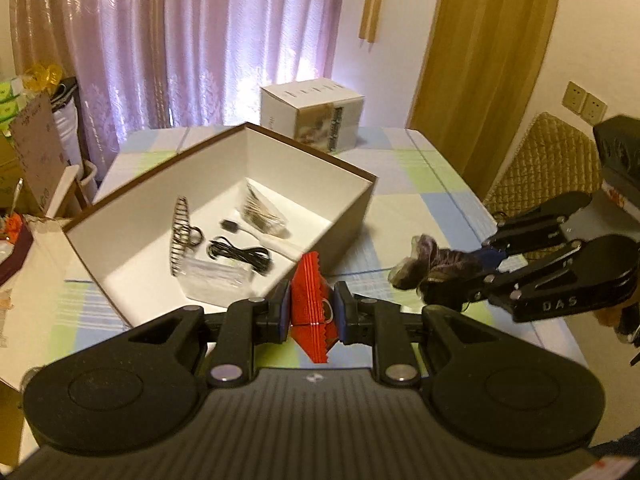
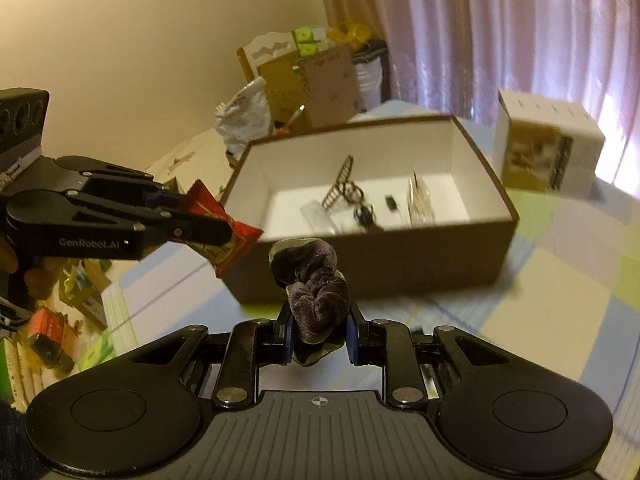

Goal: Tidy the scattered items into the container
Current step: 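Lift the candy packet and scrunchie and carry them toward the box, then open both tools to drop the candy packet and scrunchie into the box, then move both tools back from the box toward the lip gel and white rack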

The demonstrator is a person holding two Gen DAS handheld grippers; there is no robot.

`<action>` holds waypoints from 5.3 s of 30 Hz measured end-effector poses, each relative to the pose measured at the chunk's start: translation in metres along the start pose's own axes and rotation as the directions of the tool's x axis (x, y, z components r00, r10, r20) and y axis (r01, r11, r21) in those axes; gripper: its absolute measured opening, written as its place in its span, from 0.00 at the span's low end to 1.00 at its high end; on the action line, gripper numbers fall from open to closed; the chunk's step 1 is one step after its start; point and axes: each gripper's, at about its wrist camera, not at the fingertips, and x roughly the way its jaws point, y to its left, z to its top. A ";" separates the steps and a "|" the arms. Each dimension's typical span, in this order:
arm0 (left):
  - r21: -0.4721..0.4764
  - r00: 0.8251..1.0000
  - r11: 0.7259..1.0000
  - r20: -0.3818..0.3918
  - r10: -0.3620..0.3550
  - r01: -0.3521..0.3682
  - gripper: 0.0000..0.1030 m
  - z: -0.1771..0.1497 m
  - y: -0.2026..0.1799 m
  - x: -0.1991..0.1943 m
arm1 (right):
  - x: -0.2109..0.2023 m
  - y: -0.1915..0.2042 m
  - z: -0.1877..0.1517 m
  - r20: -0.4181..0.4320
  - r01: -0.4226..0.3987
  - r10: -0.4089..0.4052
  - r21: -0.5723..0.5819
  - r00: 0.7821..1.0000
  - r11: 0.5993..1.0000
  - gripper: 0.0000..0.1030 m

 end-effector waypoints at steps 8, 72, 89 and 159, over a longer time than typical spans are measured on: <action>0.013 0.999 0.999 -0.010 0.052 -0.052 0.17 0.019 0.044 0.017 | 0.029 -0.009 0.054 0.011 0.007 -0.006 -0.077 1.000 0.997 0.21; 0.025 0.891 1.000 -0.455 0.009 0.003 0.67 0.011 0.105 0.160 | 0.220 -0.063 0.101 -0.519 -0.006 -0.111 -0.219 0.847 0.976 0.98; 0.073 0.918 0.995 -0.385 0.090 -0.067 0.87 0.026 0.087 0.137 | 0.164 -0.069 0.102 -0.378 0.041 -0.110 -0.187 0.919 0.982 0.98; 0.037 0.967 0.992 -0.224 0.126 -0.121 0.90 -0.050 -0.057 0.045 | -0.026 -0.029 -0.081 -0.069 0.284 -0.279 0.089 0.958 0.955 0.98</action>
